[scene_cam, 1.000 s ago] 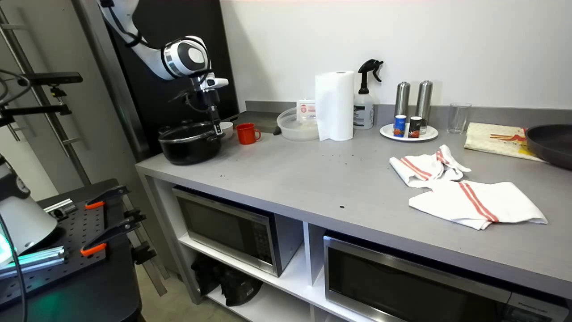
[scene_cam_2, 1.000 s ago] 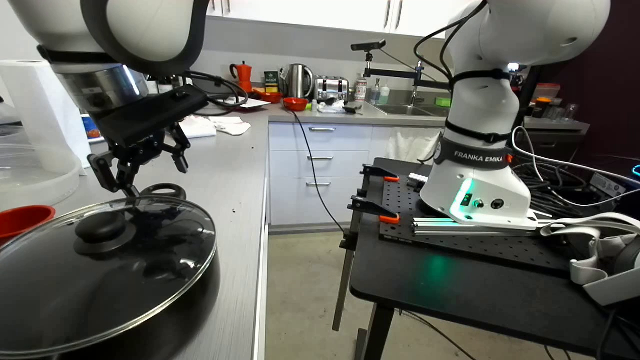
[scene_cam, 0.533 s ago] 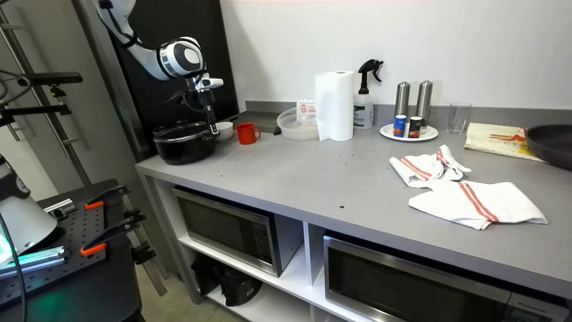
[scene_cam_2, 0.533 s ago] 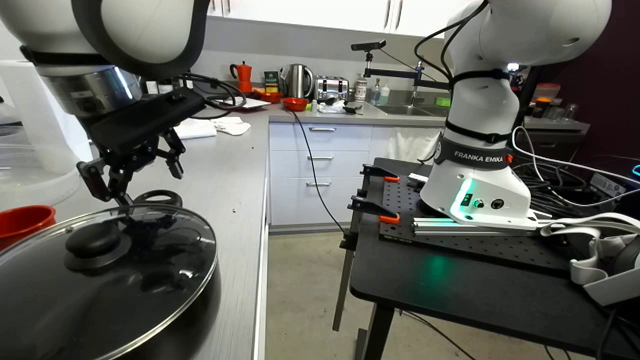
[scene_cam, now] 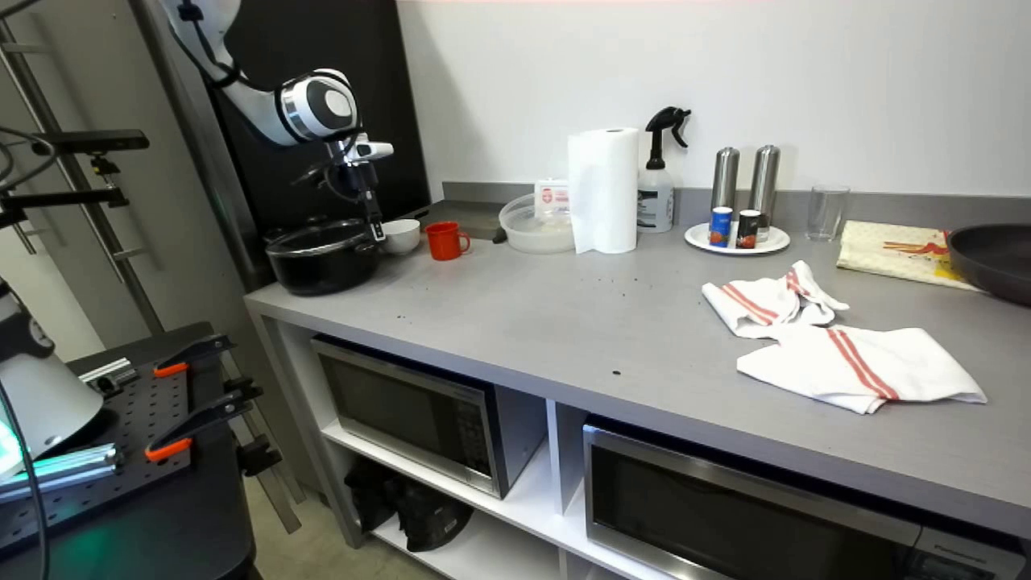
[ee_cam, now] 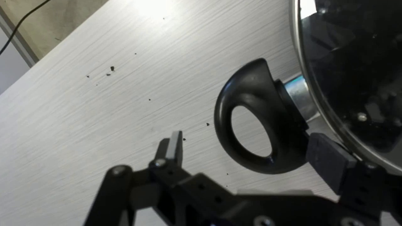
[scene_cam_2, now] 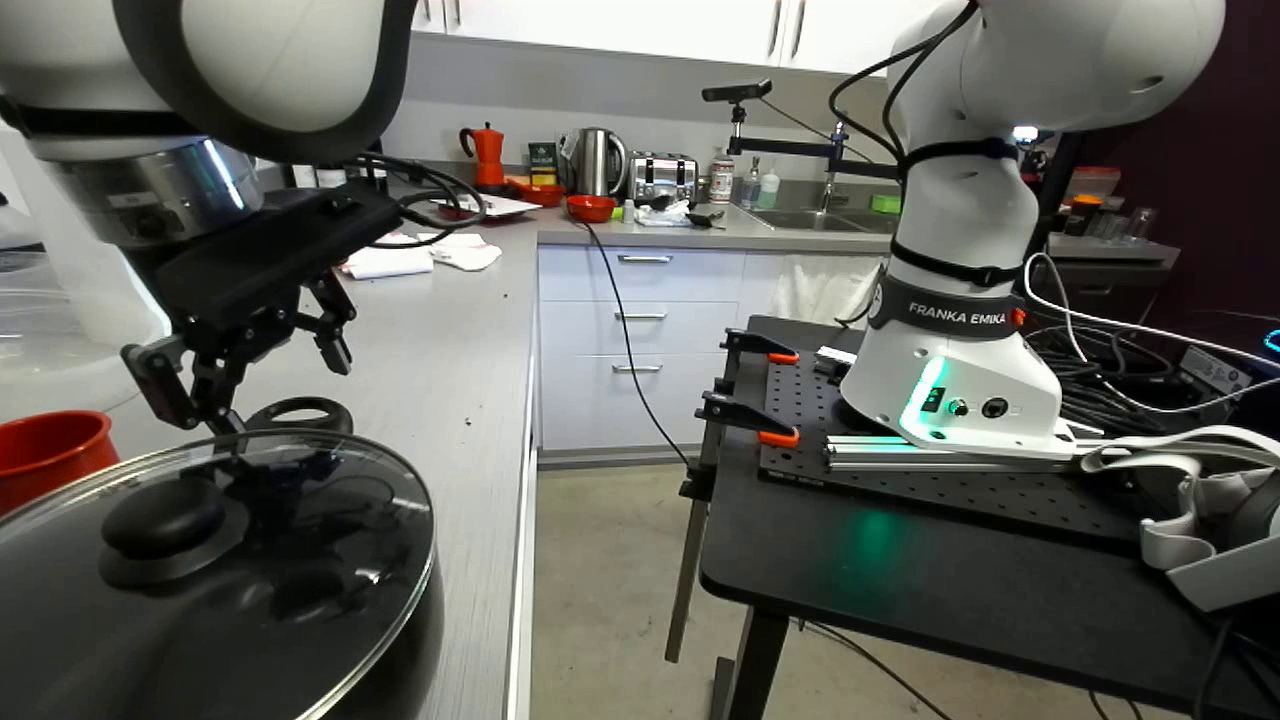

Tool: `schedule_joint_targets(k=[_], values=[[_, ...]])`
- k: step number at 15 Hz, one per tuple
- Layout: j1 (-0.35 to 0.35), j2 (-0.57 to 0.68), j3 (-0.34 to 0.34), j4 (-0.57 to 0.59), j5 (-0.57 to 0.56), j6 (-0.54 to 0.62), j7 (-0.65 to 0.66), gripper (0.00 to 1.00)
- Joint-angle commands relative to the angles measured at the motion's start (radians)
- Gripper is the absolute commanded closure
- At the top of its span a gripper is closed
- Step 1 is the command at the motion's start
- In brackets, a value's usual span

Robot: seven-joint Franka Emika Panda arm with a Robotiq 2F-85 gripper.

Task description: Place the glass lid on the black pot.

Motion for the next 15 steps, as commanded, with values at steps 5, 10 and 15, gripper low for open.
schedule_joint_targets(k=[5,10,15], values=[[0.038,0.037,0.018,0.043,-0.042,-0.019,-0.015,0.0],[0.041,0.04,0.016,0.052,-0.061,-0.019,-0.015,0.0],[0.039,-0.025,-0.009,0.022,-0.087,0.006,0.015,0.0]])
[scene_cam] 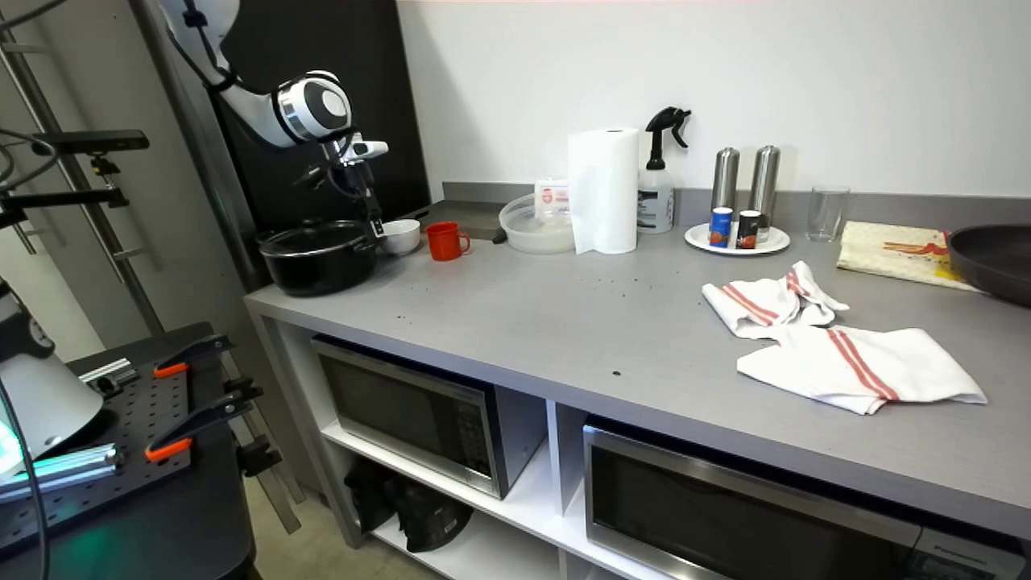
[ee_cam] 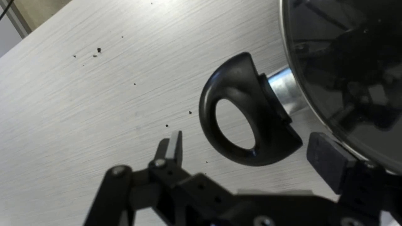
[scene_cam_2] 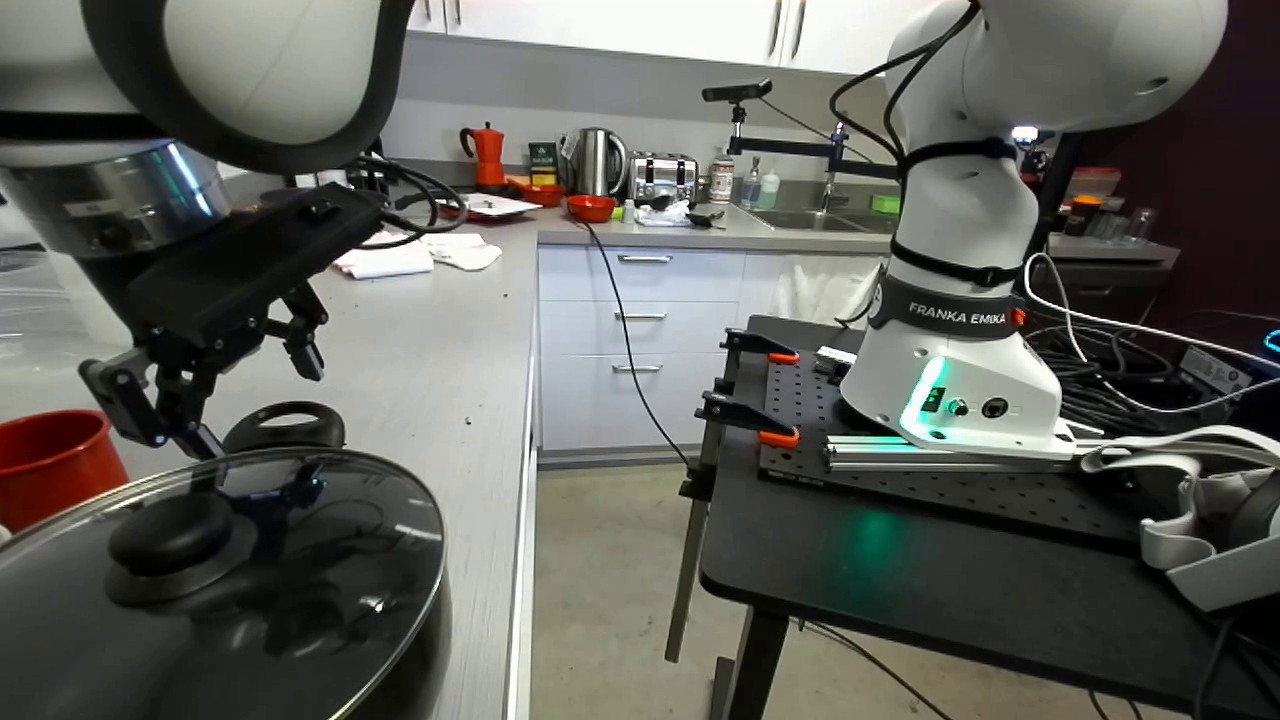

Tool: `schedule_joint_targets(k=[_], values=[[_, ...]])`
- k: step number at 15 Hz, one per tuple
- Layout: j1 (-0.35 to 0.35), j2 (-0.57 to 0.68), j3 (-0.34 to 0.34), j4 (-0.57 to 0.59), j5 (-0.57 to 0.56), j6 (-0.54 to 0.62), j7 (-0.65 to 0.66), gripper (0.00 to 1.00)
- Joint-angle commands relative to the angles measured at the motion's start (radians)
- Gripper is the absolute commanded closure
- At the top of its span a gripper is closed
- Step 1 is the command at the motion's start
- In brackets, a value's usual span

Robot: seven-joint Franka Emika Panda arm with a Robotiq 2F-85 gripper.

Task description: Place the glass lid on the black pot.

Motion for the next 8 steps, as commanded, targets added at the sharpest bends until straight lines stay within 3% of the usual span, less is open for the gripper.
schedule_joint_targets(k=[1,8], values=[[0.007,-0.06,-0.017,-0.021,-0.036,0.015,0.023,0.0],[-0.062,-0.193,0.007,-0.087,-0.01,0.029,-0.019,0.0]])
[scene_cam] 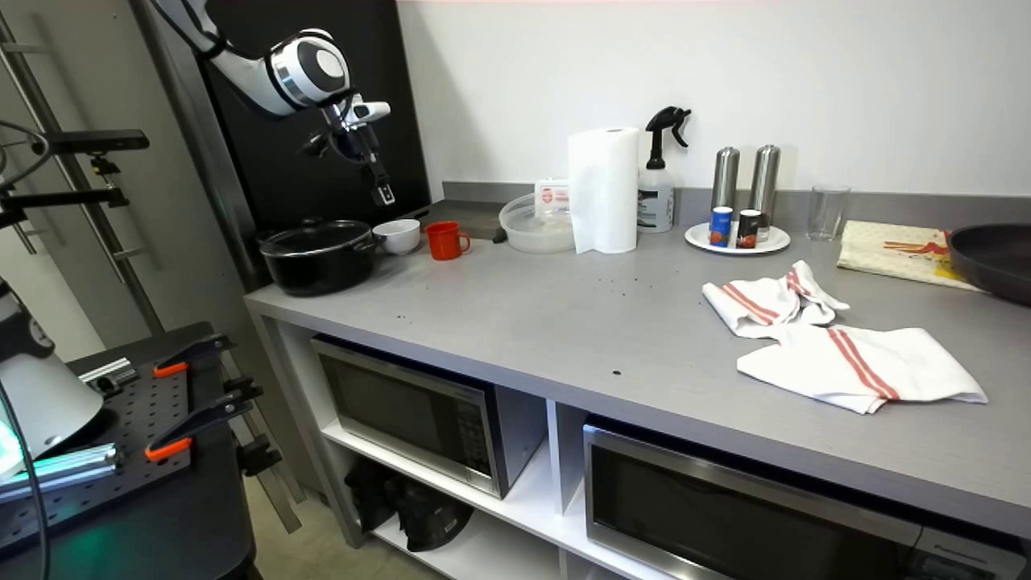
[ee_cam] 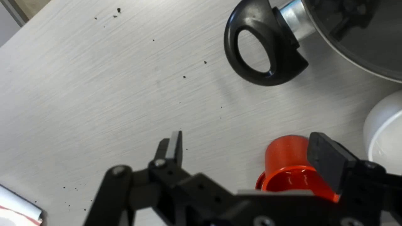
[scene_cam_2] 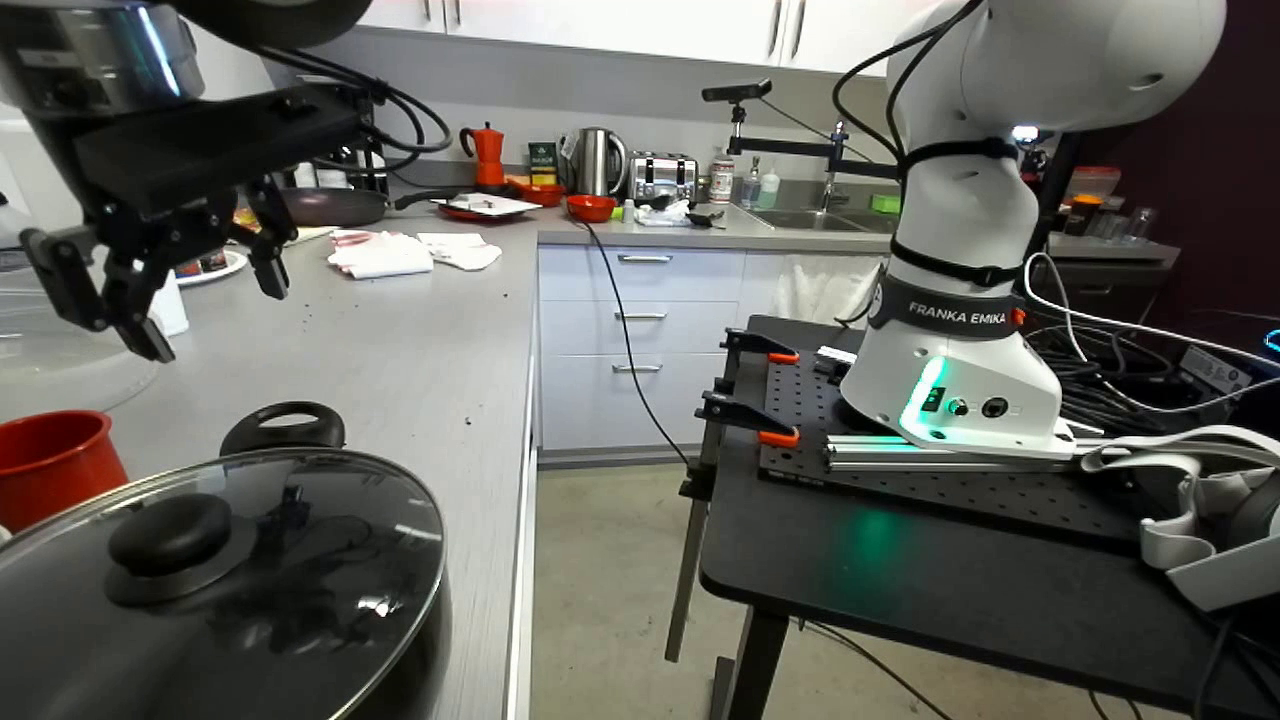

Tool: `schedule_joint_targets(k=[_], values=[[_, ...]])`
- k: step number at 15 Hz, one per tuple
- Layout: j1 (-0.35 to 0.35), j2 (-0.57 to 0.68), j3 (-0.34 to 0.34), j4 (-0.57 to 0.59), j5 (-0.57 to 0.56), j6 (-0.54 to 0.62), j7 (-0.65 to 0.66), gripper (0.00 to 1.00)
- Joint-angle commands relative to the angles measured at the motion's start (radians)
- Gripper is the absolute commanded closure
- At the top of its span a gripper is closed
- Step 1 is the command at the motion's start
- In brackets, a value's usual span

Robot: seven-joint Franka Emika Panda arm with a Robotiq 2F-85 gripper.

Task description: Place the glass lid on the black pot.

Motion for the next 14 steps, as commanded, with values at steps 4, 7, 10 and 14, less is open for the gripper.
schedule_joint_targets(k=[4,7,10,14], values=[[-0.133,-0.145,0.101,-0.157,0.143,0.054,-0.24,0.0],[-0.181,-0.207,0.143,-0.24,0.26,0.048,-0.423,0.0],[-0.16,-0.168,0.12,-0.193,0.23,0.025,-0.381,0.0],[-0.165,-0.185,0.126,-0.213,0.234,0.025,-0.393,0.0]])
